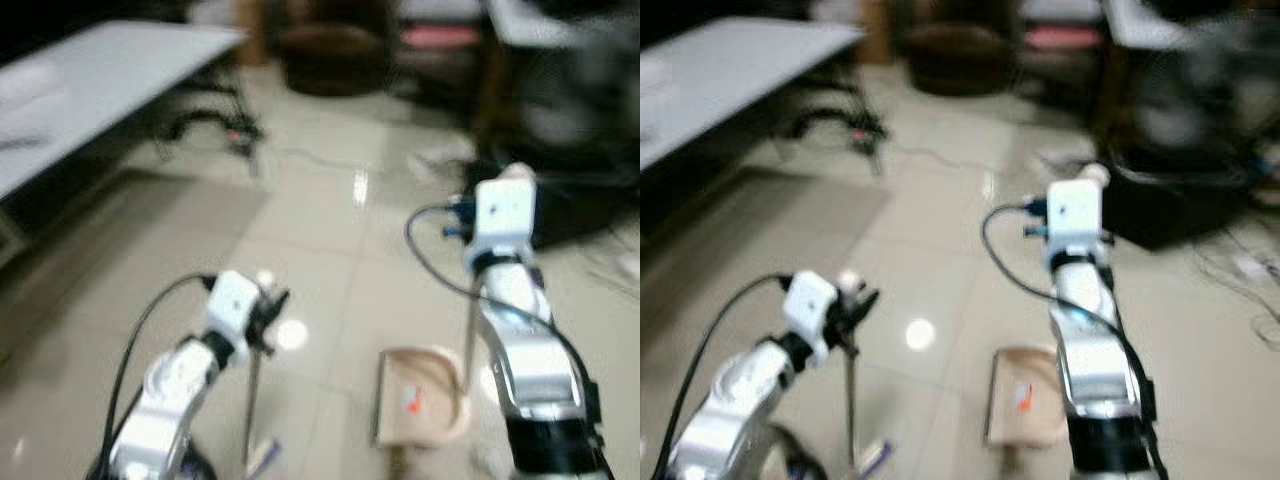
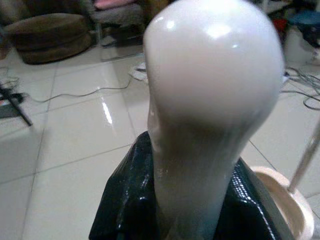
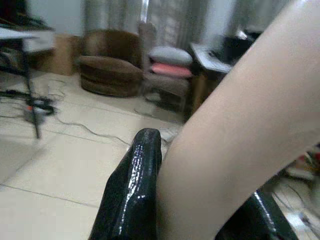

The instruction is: Sweep floor

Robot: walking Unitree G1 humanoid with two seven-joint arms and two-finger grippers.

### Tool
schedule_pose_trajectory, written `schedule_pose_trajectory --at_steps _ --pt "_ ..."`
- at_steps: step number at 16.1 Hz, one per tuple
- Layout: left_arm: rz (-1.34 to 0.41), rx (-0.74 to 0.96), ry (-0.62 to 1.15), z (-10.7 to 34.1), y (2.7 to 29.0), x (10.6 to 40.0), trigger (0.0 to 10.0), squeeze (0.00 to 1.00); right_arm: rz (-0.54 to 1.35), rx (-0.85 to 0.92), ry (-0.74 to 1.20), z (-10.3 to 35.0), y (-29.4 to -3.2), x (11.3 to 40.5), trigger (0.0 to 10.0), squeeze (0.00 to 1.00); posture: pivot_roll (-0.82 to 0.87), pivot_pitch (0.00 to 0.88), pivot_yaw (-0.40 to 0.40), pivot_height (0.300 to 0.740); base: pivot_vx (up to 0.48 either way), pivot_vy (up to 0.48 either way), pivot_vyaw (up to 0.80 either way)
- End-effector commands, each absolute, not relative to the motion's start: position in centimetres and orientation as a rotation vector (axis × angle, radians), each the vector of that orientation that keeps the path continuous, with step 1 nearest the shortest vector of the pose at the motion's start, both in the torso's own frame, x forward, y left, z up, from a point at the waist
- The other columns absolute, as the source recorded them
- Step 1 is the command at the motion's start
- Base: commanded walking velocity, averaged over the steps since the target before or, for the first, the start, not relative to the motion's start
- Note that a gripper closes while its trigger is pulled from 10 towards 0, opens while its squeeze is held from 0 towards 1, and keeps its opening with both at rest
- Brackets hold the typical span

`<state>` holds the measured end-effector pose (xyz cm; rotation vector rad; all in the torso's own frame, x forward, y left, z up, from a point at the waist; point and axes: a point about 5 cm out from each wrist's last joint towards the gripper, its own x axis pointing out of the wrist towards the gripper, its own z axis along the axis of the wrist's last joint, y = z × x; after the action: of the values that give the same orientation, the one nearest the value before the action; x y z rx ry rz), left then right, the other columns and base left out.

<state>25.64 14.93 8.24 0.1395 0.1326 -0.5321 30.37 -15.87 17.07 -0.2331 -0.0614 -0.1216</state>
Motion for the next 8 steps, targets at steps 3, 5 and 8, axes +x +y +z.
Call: schedule_pose_trajectory --at_steps 3,5,8 --pt "-0.444 0.168 0.051 9.5 14.8 26.8 10.0 0.0 -0.144 -0.234 -0.1 18.3 -16.3 30.4 10.0 0.0 -0.1 0.0 0.068 0.74 0.0 0.0 -0.8" --pt "-0.345 0.196 0.003 10.1 15.1 27.7 10.0 0.0 -0.15 -0.23 -0.099 18.2 -16.3 30.2 10.0 0.0 -0.11 0.0 0.07 0.74 0.0 0.0 -0.8" --pt "-0.275 0.192 -0.04 10.7 15.0 28.4 10.0 0.0 -0.163 -0.228 -0.1 18.1 -16.5 29.9 10.0 0.0 -0.12 0.0 0.078 0.74 0.0 0.0 -0.8"
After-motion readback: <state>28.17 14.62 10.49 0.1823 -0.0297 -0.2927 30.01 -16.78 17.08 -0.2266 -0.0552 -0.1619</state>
